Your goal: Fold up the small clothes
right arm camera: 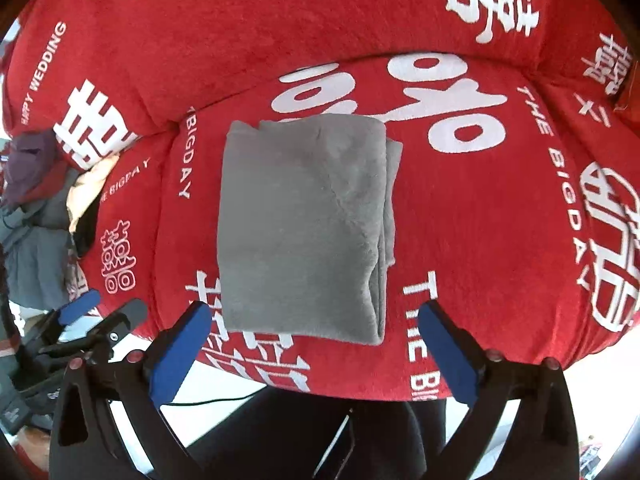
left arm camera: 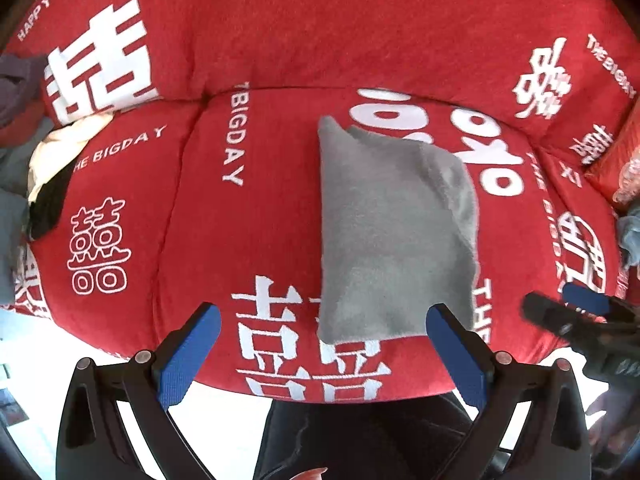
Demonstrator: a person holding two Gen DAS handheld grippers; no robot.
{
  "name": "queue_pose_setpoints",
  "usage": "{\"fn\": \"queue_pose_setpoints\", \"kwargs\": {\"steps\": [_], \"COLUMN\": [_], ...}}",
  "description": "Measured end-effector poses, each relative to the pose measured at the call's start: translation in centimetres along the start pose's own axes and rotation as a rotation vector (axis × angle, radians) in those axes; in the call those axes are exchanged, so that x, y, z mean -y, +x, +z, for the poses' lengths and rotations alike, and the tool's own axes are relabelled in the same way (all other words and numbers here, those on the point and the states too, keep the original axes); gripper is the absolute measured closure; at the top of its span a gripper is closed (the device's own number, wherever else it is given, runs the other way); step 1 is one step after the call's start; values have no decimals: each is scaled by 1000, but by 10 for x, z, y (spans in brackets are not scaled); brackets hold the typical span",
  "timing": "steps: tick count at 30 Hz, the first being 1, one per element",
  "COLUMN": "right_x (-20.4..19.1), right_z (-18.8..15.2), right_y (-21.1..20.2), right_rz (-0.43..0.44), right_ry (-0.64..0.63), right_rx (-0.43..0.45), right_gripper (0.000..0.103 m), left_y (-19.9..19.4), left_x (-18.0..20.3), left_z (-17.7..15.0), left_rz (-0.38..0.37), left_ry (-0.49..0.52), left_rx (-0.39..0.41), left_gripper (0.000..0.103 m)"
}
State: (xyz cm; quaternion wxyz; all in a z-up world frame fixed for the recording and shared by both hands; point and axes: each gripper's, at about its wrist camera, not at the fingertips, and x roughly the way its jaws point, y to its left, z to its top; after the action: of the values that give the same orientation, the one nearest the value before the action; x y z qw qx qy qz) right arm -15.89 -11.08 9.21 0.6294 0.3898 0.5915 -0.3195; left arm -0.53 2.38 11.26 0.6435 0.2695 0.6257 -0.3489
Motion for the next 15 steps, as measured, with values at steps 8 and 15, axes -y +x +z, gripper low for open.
{"fn": "queue_pose_setpoints", "kwargs": {"steps": [8,15], "right_x": [-20,-20], "right_z": [-8,-5], "right_y": [-10,-16], "right_rz": [-41,-56], "right_ry": [22,70], "right_rx": [-91,-100], "right_gripper": [0,0], "left_y": [-26,-37], "left_x": [0,-3], "left_z": [2,8], "left_rz": [-26,-1], "left_ry": [-9,8], "left_rx": [-31,-17], "left_gripper": [0,0]}}
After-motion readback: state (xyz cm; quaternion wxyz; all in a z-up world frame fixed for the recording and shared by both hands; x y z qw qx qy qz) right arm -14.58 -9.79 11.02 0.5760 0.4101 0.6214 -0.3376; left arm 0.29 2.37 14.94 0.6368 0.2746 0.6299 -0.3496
